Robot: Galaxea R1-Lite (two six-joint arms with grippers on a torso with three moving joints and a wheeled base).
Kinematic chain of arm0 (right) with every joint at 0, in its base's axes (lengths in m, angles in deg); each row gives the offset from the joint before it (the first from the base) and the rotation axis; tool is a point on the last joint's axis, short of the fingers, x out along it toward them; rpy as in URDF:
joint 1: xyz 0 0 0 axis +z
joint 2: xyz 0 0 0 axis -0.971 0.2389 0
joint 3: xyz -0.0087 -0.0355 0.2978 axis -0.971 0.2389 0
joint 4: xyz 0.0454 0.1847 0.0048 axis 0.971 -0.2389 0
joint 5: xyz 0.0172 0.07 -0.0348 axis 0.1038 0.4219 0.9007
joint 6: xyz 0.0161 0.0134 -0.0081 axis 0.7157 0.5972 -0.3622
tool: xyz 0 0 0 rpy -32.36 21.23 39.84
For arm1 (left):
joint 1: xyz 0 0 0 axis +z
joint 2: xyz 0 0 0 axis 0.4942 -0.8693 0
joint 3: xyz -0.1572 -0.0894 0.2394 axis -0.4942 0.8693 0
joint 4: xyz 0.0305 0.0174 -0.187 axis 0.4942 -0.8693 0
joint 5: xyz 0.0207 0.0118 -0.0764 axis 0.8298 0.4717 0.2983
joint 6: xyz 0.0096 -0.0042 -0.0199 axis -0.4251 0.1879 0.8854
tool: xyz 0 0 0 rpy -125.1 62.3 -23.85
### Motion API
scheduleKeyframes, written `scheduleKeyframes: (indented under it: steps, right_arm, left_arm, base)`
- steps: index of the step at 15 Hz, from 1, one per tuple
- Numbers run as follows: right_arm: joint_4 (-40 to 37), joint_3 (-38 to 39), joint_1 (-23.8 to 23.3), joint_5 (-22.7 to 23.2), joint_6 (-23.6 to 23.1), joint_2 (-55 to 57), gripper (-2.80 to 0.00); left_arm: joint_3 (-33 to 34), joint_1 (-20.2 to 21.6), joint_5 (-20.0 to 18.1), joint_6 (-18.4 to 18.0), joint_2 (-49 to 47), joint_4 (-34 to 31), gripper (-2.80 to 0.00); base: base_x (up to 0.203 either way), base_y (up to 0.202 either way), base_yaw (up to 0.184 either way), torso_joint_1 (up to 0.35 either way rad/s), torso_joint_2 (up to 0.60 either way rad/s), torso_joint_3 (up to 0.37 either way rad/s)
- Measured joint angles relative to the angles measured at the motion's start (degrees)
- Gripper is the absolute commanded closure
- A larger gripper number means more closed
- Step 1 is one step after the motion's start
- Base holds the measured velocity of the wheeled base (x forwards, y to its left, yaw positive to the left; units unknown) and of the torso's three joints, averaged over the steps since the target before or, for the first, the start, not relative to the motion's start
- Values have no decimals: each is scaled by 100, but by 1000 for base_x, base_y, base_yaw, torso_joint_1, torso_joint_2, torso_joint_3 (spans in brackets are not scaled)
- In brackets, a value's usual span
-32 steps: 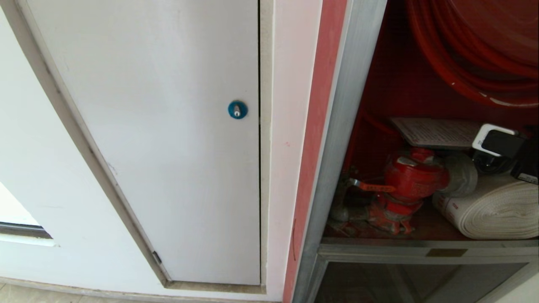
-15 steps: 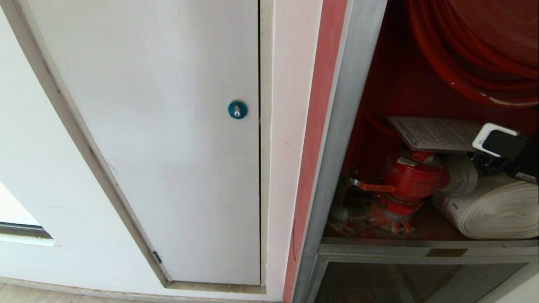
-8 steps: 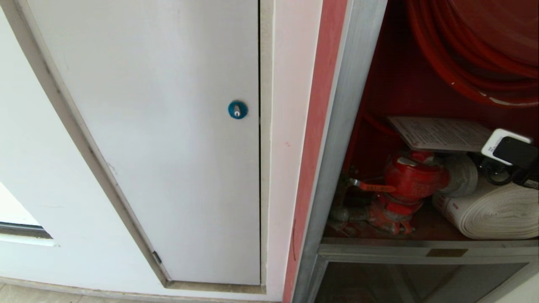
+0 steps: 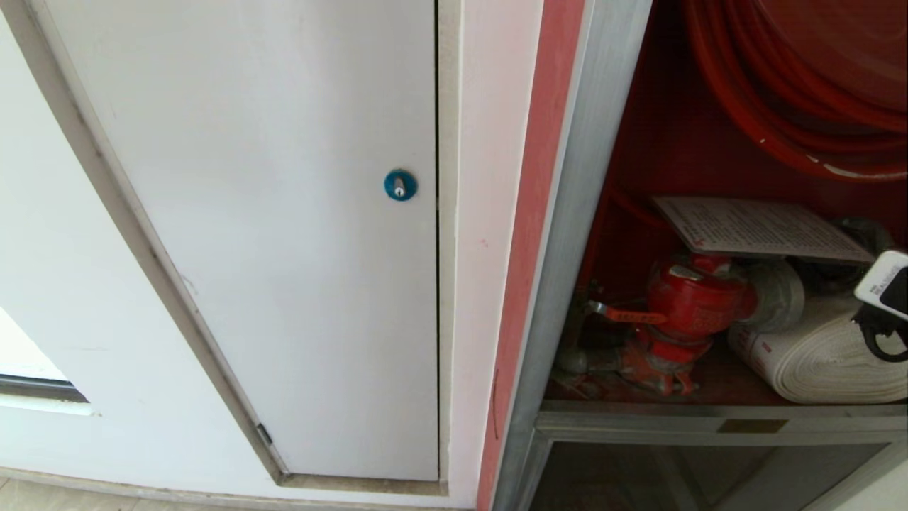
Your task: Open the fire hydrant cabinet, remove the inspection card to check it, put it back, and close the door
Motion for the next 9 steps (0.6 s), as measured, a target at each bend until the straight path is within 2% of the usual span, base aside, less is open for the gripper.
scheduleKeyframes:
  steps: [5,6,7,9]
  right_arm:
    - [-400,171,0,38,0,-629,-280]
    - [-430,188,0,38,0,-725,-154]
    - [-515,194,0,51,-4,-816,0]
    - [-801,199,0,113,11,-995,0]
  left_arm:
    - [0,0,1,2,0,-2,0]
    - [0,0,1,0,0,-2,0]
    - [0,0,1,2,0,-2,0]
    - [0,0,4,0,0,-2,0]
  base:
    - [0,0,0,0,0,0]
    - [0,0,0,0,0,0]
    - [0,0,0,0,0,0]
    - [0,0,0,0,0,0]
